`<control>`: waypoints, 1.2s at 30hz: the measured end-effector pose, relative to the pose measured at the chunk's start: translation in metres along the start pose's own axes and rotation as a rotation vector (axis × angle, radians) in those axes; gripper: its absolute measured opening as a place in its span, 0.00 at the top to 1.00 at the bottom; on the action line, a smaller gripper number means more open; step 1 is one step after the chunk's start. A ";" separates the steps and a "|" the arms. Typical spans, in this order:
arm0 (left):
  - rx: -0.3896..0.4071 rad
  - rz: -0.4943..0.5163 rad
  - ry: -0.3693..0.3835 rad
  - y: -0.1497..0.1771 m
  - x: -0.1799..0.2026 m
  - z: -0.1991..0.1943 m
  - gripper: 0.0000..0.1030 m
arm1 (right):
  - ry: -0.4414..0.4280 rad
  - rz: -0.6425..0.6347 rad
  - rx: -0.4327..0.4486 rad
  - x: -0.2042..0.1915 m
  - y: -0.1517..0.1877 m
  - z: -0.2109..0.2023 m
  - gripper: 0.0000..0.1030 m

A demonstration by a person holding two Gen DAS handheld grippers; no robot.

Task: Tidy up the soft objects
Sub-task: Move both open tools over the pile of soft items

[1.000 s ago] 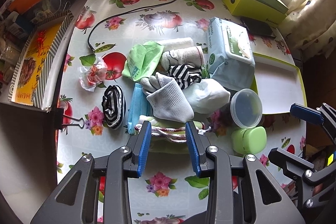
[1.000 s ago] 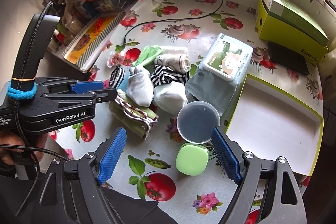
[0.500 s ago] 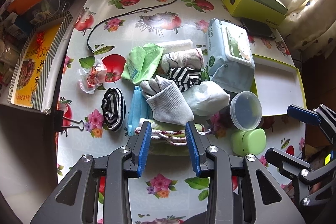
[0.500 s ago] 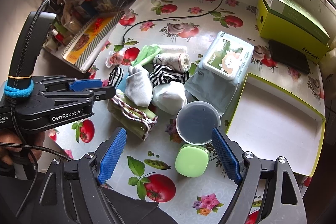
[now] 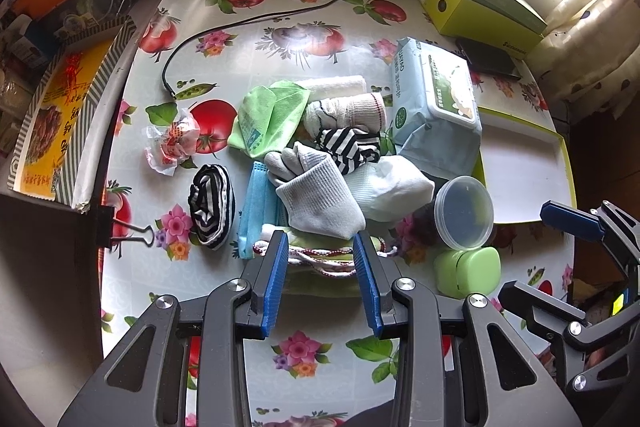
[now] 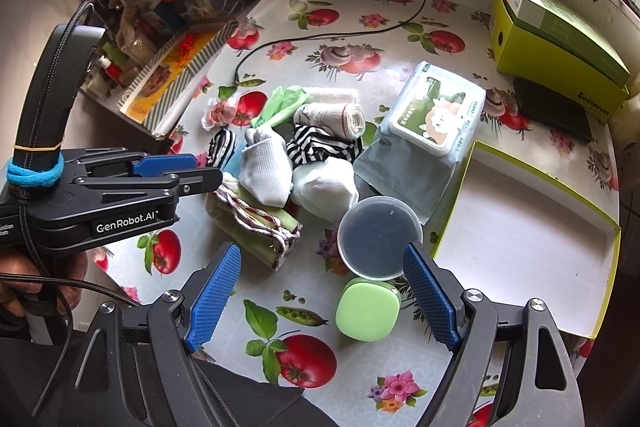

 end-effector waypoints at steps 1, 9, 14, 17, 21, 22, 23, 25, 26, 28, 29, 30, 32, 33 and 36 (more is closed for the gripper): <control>0.001 -0.001 0.000 0.000 0.000 0.000 0.66 | 0.000 0.000 -0.001 0.000 0.000 0.000 0.18; -0.003 -0.014 0.017 0.002 -0.004 0.002 0.66 | 0.001 0.004 -0.008 -0.002 0.000 0.004 0.18; -0.005 -0.021 0.014 0.003 -0.006 0.003 0.66 | 0.000 0.010 -0.006 -0.002 -0.001 0.003 0.18; -0.004 -0.027 0.012 0.003 -0.008 0.003 0.66 | -0.001 0.008 -0.001 -0.003 -0.002 0.002 0.18; -0.004 -0.032 0.008 0.003 -0.009 0.004 0.66 | -0.002 0.005 -0.001 -0.002 -0.003 -0.002 0.18; -0.003 -0.033 0.007 0.004 -0.010 0.004 0.66 | -0.003 0.004 -0.003 -0.003 -0.003 -0.002 0.18; -0.004 -0.035 0.005 0.003 -0.010 0.004 0.66 | -0.003 0.004 -0.003 -0.003 -0.003 -0.002 0.18; -0.005 -0.039 0.004 0.003 -0.011 0.004 0.66 | -0.003 0.000 -0.008 -0.004 -0.005 -0.003 0.18; -0.004 -0.038 0.000 0.003 -0.011 0.004 0.66 | -0.003 -0.001 -0.009 -0.004 -0.005 -0.003 0.18; -0.004 -0.037 -0.002 0.004 -0.012 0.005 0.66 | -0.004 -0.002 -0.011 -0.005 -0.005 -0.002 0.18; -0.005 -0.037 -0.003 0.004 -0.012 0.005 0.66 | -0.004 -0.003 -0.013 -0.005 -0.006 -0.002 0.18; -0.004 -0.037 -0.006 0.004 -0.012 0.005 0.66 | -0.004 -0.003 -0.014 -0.006 -0.006 -0.002 0.18; -0.005 -0.035 -0.015 0.004 -0.012 0.005 0.66 | -0.004 -0.003 -0.013 -0.005 -0.005 -0.001 0.18; -0.005 -0.035 -0.020 0.004 -0.012 0.005 0.66 | -0.003 -0.004 -0.014 -0.005 -0.005 -0.001 0.18; -0.002 -0.036 -0.019 0.004 -0.013 0.006 0.66 | -0.004 -0.004 -0.014 -0.006 -0.007 0.000 0.18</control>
Point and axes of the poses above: each gripper's, at about its wrist camera, not at the fingertips, and z roughly the way its jaws point, x to its right, y to its underside, the point moved 2 cm from there along z, roughly the way its jaws point, and after that the axes turned 9 degrees about -x, right-handed, at the moved point
